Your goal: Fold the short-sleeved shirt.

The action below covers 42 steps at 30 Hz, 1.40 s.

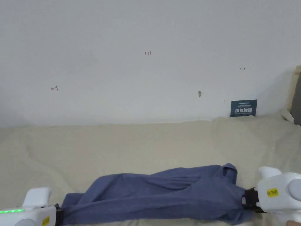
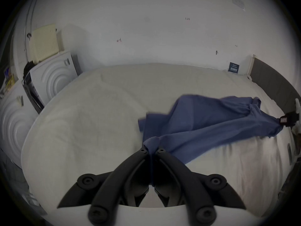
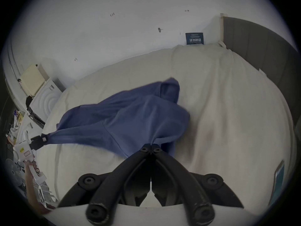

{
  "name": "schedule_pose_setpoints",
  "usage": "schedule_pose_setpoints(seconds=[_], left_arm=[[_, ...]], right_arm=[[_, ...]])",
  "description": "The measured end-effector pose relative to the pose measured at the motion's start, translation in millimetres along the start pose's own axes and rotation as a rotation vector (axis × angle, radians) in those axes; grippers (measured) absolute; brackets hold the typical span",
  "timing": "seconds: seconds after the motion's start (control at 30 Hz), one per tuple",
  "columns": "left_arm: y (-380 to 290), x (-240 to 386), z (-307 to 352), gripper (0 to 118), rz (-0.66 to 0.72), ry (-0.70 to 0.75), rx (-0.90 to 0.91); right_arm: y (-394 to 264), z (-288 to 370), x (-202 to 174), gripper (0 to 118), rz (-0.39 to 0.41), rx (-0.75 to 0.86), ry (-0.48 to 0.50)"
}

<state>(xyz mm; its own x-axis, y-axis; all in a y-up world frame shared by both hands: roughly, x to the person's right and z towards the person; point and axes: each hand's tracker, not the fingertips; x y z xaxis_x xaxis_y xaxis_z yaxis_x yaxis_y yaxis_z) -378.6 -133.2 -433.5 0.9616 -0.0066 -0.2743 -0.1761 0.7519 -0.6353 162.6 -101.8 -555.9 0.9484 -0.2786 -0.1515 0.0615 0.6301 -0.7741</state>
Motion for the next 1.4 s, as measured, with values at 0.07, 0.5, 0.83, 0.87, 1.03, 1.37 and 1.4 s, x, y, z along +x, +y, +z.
schedule_pose_setpoints(seconds=[0.07, 0.5, 0.83, 0.87, 1.03, 1.37, 1.4], left_arm=[[-24.4, -2.9, 33.5, 3, -0.001, -0.004, 0.005], [-168.6, -33.2, 175.8, 3, -0.002, 0.033, 0.035], [-239.6, -39.9, 205.8, 3, 0.042, 0.041, 0.017], [-240.6, -40.5, 204.3, 8, 0.053, 0.037, 0.013], [-238.4, -40.9, 206.6, 118, 0.062, 0.046, 0.025], [-231.6, -36.5, 261.3, 25, 0.090, -0.017, 0.115], [-234.7, -34.9, 263.3, 8, 0.093, -0.009, 0.119]], right_arm=[[-22.7, 23.1, 4.9, 0, 0.005, -0.011, 0.002], [-204.3, 160.3, 33.2, 0, -0.002, 0.017, -0.005], [-263.0, 174.1, 47.6, 0, -0.064, -0.011, 0.001], [-264.0, 173.2, 46.0, 0, -0.051, -0.010, 0.004], [-262.8, 172.4, 38.9, 102, -0.016, 0.008, 0.007], [-262.2, 220.0, 4.6, 4, 0.059, 0.214, 0.062], [-262.2, 221.5, 0.8, 1, 0.056, 0.211, 0.056]])
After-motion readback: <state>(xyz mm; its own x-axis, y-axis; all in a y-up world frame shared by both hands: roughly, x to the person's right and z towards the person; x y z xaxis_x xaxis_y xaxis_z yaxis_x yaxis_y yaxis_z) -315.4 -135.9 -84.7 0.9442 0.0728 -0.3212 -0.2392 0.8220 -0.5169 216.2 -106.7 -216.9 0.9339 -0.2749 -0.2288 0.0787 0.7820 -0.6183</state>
